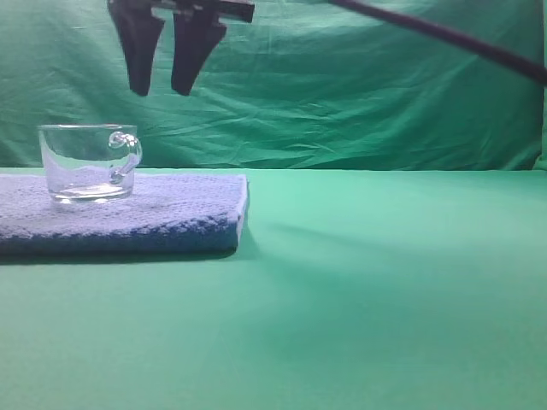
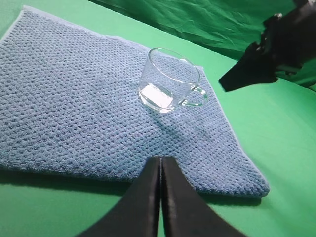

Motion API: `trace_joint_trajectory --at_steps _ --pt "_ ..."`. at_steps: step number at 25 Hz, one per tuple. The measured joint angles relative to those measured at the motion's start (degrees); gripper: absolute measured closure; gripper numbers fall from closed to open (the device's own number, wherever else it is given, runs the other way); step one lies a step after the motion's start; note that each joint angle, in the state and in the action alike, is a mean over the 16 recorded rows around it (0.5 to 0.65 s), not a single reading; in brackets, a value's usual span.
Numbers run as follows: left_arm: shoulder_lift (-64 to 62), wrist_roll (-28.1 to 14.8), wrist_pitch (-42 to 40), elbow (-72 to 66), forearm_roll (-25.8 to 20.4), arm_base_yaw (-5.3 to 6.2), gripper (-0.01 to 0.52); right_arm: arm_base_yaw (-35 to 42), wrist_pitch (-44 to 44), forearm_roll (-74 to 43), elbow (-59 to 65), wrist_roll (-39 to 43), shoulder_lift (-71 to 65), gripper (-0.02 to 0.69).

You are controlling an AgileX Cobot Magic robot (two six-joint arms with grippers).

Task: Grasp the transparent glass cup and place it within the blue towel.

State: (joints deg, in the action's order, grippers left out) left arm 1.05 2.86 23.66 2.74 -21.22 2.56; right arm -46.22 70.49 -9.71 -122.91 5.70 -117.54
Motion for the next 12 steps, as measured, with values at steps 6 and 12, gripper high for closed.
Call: trace_joint_trajectory --at_steps 6,12 --pt "0.00 0.00 -0.34 0.00 0.00 0.00 0.514 0.08 -5.55 -1.57 16.36 2.23 14.78 0.619" --pt "0.00 0.00 -0.73 0.00 0.00 0.00 0.514 0.12 -15.62 -1.82 37.89 4.13 32.03 0.615"
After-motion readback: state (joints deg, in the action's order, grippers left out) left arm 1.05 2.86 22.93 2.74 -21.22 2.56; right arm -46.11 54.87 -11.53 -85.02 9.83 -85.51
